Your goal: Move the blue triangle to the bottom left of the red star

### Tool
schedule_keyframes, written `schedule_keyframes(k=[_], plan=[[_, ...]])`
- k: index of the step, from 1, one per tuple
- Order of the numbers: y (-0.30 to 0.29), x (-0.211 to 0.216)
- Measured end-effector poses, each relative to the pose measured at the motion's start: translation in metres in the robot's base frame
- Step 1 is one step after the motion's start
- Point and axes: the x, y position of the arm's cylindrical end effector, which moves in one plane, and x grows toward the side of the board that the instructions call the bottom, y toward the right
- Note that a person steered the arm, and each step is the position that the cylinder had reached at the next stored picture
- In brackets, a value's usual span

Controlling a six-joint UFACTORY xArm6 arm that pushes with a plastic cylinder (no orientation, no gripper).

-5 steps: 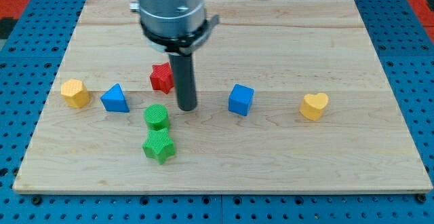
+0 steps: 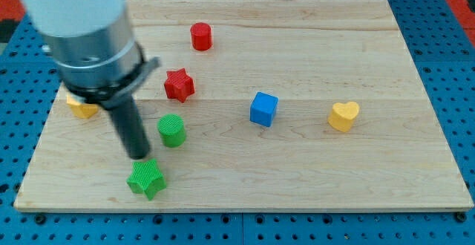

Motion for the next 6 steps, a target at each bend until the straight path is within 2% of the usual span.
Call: schedule_keyframes(k=[2,3,4,6], plan=[[-0.025,-0.055],[-0.059,-0.051],[-0.044,-0.066],[-0.029,-0.067]])
